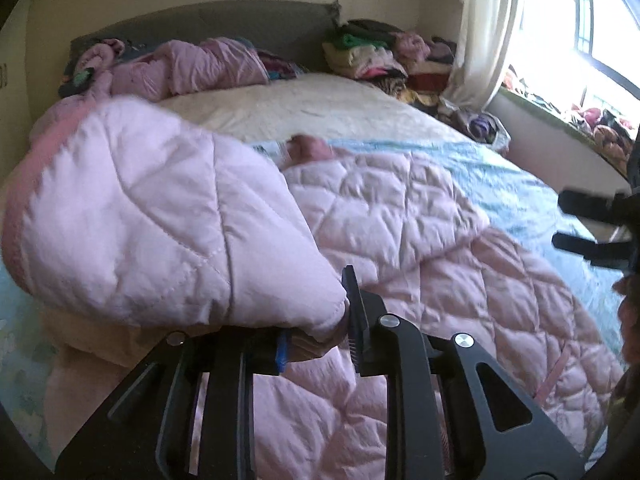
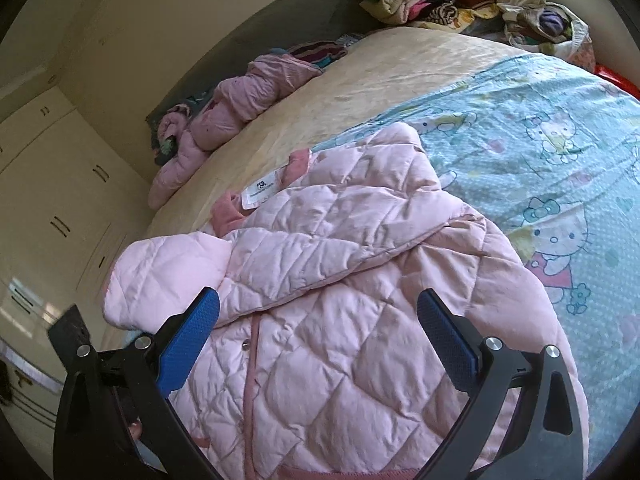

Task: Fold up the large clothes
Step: 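Lift the sleeve with the left gripper and fold it across the jacket front, then open the left gripper to release the folded sleeve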

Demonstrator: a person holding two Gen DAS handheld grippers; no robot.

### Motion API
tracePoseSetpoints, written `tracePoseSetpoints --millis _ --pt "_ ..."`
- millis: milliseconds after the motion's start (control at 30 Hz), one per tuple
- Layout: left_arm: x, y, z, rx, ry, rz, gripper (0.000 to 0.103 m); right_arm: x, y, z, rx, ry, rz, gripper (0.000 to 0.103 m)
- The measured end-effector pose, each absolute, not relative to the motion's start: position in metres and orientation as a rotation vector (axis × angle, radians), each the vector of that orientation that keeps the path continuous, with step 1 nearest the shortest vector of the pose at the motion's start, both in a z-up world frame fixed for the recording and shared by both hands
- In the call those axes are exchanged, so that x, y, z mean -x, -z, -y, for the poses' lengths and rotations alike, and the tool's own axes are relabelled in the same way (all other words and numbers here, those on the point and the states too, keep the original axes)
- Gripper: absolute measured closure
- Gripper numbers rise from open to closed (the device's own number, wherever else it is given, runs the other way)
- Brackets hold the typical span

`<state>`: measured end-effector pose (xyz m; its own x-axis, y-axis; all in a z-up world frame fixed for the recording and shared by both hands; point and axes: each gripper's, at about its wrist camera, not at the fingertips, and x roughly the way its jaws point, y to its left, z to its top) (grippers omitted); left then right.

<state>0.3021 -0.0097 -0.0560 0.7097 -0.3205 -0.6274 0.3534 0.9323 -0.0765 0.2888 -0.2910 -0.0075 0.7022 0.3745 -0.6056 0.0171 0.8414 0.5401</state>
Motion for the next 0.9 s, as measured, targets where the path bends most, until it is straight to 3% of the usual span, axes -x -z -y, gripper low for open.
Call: tracePoseSetpoints --millis 133,200,267,367,533,667,833,867,900 --pt "-0.297 0.062 0.010 -0.050 0.388 -0.689 0.079 -0.289 0.009 0.290 -0.552 -0.210 -0.786 0.004" --pt "-0.291 0.057 0.009 -0.049 0.399 -0.660 0.060 -0.289 0.008 0.290 -0.554 -0.206 -0.788 0.004" --pt "-0.284 0.050 0.015 -0.100 0.368 -0.611 0.056 -0.288 0.007 0.291 -0.557 -0.208 -0.785 0.004" --pt "-0.274 0.042 0.021 -0.139 0.325 -0.532 0.032 -0.285 0.005 0.293 -0.560 -0.205 -0.780 0.004" --pt "-0.263 0.025 0.020 -0.122 0.258 -0.452 0.020 -0.284 0.002 0.298 -0.563 -0.193 -0.770 0.004" --pt "-0.269 0.013 -0.008 0.090 0.212 -0.461 0.010 -0.283 0.001 0.301 -0.563 -0.190 -0.767 0.004" --pt "-0.283 0.015 -0.046 0.352 0.246 -0.489 0.010 -0.284 0.003 0.299 -0.569 -0.192 -0.776 0.004" --pt "-0.287 0.019 -0.055 0.403 0.252 -0.494 0.015 -0.284 0.004 0.298 -0.568 -0.192 -0.776 0.004" --pt "-0.289 0.021 -0.059 0.423 0.244 -0.494 0.029 -0.284 0.004 0.297 -0.566 -0.191 -0.776 0.004"
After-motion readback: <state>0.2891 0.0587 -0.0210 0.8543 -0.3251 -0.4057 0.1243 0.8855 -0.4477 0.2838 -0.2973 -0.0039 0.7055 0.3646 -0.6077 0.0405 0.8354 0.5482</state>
